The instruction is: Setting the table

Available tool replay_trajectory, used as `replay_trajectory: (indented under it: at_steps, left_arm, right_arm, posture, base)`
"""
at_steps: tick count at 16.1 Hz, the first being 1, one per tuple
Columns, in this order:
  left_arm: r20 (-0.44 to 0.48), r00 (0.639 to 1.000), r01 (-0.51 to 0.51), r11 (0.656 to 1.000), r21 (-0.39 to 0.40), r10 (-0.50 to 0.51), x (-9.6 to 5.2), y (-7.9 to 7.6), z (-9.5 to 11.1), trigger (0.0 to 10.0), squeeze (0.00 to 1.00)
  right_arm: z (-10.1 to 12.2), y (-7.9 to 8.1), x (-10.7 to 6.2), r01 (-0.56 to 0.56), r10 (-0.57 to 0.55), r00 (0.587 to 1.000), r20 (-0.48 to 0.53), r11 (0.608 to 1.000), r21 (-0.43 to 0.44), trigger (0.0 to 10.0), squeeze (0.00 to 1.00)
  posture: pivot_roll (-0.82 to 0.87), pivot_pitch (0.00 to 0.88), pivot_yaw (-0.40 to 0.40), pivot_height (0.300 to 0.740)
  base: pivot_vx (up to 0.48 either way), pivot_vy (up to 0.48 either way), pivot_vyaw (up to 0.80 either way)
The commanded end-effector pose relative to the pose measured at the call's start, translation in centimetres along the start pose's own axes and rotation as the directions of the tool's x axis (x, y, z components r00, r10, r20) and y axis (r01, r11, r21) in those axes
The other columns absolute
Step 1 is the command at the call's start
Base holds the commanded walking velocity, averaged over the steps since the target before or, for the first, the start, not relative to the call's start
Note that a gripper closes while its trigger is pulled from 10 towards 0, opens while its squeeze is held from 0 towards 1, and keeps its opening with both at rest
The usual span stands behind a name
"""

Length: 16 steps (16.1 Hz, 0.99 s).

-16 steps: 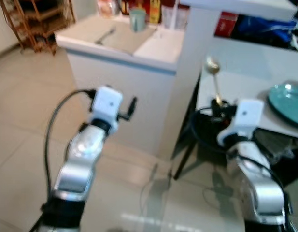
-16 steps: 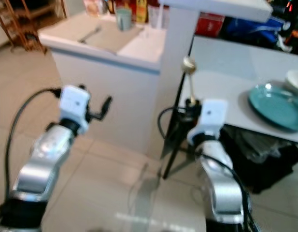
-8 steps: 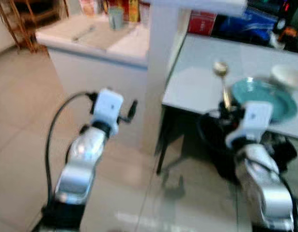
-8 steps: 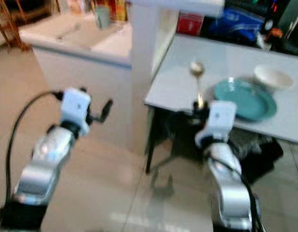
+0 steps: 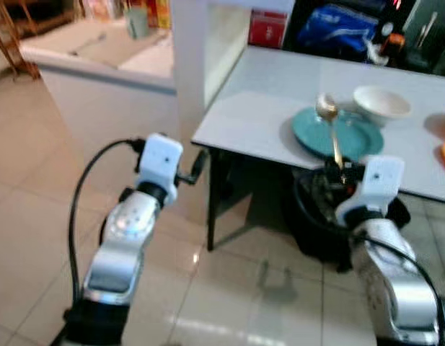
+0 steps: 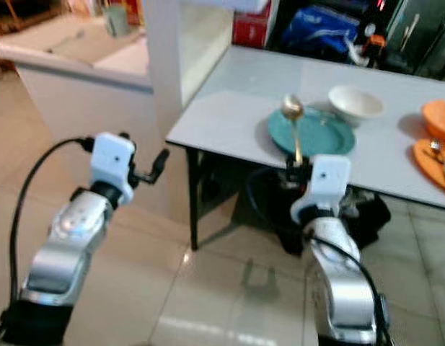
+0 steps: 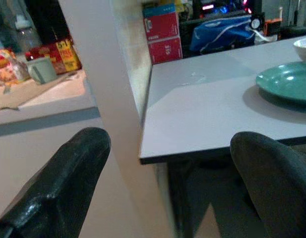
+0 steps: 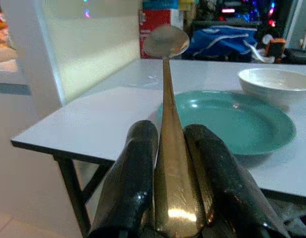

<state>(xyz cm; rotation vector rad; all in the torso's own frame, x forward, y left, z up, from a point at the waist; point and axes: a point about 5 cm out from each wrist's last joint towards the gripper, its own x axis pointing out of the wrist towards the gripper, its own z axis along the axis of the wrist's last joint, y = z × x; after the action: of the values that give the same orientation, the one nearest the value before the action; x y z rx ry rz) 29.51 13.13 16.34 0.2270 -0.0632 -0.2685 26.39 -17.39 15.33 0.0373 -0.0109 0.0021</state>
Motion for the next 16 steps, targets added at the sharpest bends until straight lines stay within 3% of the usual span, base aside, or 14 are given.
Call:
replay_trajectory:
  at_steps: [1,4,11,16]
  left_arm:
    - [0.024,0.999,0.028,1.000,0.002,-0.028,0.07,-0.47,0.53,10.0,0.00]
    - [0.054,0.997,0.064,0.998,-0.016,-0.063,-0.25,-0.76,1.02,10.0,0.00]
    - [0.053,0.997,0.065,0.998,-0.004,-0.064,-0.33,-0.67,1.04,10.0,0.00]
    - [0.055,0.997,0.049,0.999,0.011,-0.049,-0.47,-0.36,1.19,10.0,0.00]
  right_arm:
    - [0.34,-0.20,-0.06,0.002,-0.002,1.000,0.004,1.000,0.005,10.0,0.00]
    - [0.28,-0.16,0.10,0.001,-0.001,1.000,-0.007,0.999,0.036,10.0,0.00]
    - [-0.01,-0.48,0.06,0.008,-0.006,0.999,-0.034,0.999,0.043,10.0,0.00]
    - [0.04,0.12,-0.07,-0.085,0.086,0.995,-0.052,0.996,0.022,10.0,0.00]
  posture:
    - [0.03,0.003,-0.008,0.740]
    - [0.03,0.006,-0.015,0.740]
    - [0.03,0.009,-0.021,0.740]
    - [0.03,0.020,-0.021,0.740]
  base:
    - [0.000,0.000,0.00]
    - [0.200,0.000,-0.19]
    - [0.379,0.000,-0.78]
    - [0.385,0.000,0.00]
